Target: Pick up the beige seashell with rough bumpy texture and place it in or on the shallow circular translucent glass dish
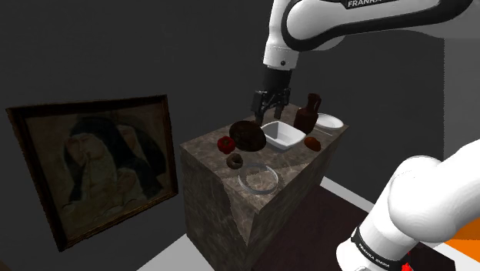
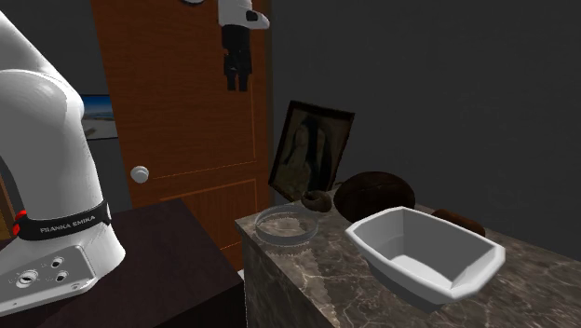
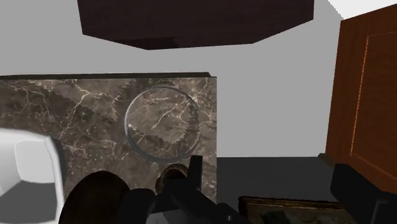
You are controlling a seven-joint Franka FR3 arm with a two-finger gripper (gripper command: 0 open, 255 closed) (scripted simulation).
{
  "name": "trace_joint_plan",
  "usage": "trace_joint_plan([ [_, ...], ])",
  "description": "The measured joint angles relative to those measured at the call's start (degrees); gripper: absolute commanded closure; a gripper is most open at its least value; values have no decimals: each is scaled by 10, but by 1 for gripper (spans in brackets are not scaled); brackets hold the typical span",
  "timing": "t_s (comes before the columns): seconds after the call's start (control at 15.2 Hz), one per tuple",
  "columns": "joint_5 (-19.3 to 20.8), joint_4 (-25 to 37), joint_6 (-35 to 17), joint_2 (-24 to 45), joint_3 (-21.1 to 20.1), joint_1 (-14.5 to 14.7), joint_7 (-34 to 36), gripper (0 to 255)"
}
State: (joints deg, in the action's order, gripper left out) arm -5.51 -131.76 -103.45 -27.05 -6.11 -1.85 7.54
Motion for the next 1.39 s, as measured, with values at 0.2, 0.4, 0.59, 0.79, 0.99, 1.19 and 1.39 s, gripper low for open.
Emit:
trace_joint_plan([
  [0.2, 3, -1, -49, 54, -7, -6, 19, 0],
  [0.4, 9, 13, -90, 115, -12, -12, 40, 0],
  [0.59, 16, 31, -123, 171, -13, -19, 58, 0],
  [0.79, 26, 55, -156, 235, -11, -25, 75, 0],
  [0.99, 37, 95, -180, 305, -10, -28, 97, 0],
  [1.19, 46, 132, -203, 372, -6, -28, 118, 0],
  [1.39, 54, 173, -217, 433, 1, -29, 134, 0],
])
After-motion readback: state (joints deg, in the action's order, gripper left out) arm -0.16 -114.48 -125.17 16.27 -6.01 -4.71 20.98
